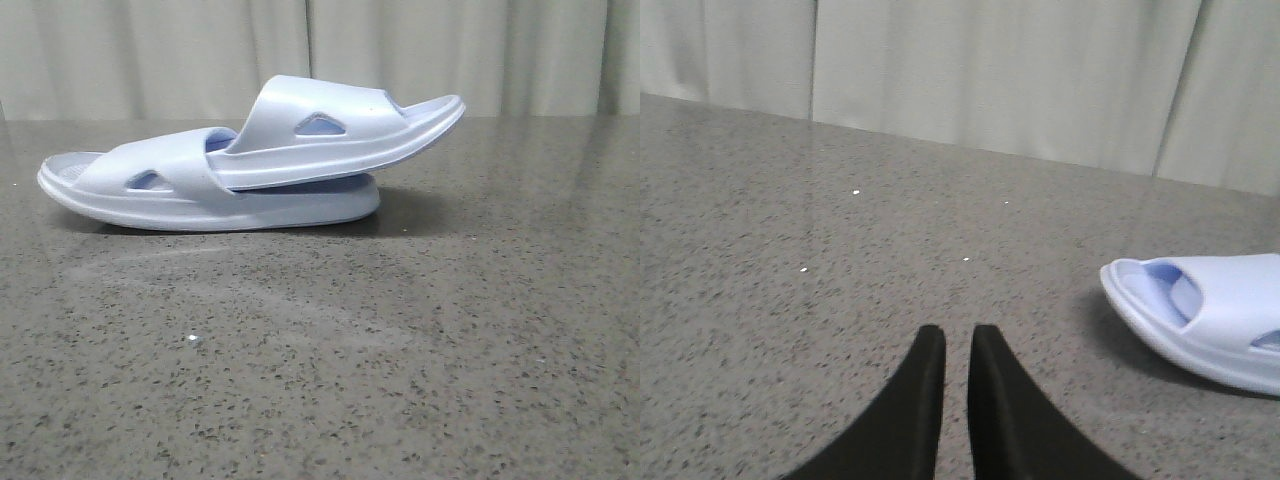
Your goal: Insert blue slippers together front up
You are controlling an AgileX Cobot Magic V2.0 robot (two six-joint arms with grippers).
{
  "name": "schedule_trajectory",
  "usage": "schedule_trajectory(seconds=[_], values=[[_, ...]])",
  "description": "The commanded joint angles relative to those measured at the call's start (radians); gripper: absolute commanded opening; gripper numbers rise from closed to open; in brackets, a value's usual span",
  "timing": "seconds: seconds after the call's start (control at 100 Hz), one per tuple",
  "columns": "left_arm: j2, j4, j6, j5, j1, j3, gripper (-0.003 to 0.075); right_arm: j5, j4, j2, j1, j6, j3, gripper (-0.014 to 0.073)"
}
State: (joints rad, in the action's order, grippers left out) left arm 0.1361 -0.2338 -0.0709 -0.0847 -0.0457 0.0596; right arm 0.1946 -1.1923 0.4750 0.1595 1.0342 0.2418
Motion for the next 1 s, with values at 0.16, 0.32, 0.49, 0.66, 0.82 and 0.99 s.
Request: schedule_trajectory(seconds=[0.16, 0.32, 0.49, 0.66, 0.82, 0.99], values=[[-0.149, 0.072, 0.026, 0.037, 0.059, -0.072, 0.0015, -0.023, -0.015, 0.0, 0.001, 0.006, 0.027, -0.0078], [-0.171, 0.122, 0.026, 0.0, 0.068, -0.074, 0.0015, -0.023, -0.015, 0.002, 0.001, 0.006, 0.027, -0.0078], [-0.171, 0.125, 0.019, 0.039, 0.068, -0.072, 0.0015, -0.023, -0.015, 0.002, 0.001, 0.006, 0.027, -0.0078], [-0.171, 0.125, 0.019, 0.041, 0.068, -0.072, 0.0015, -0.023, -0.015, 0.002, 0.001, 0.006, 0.027, -0.0078], [-0.171, 0.125, 0.019, 0.041, 0.068, -0.072, 0.0015, -0.023, -0.015, 0.002, 0.001, 0.006, 0.027, -0.0078], [-0.171, 0.125, 0.019, 0.041, 0.068, -0.072, 0.0015, -0.023, -0.015, 0.002, 0.001, 0.006, 0.027, -0.0078]])
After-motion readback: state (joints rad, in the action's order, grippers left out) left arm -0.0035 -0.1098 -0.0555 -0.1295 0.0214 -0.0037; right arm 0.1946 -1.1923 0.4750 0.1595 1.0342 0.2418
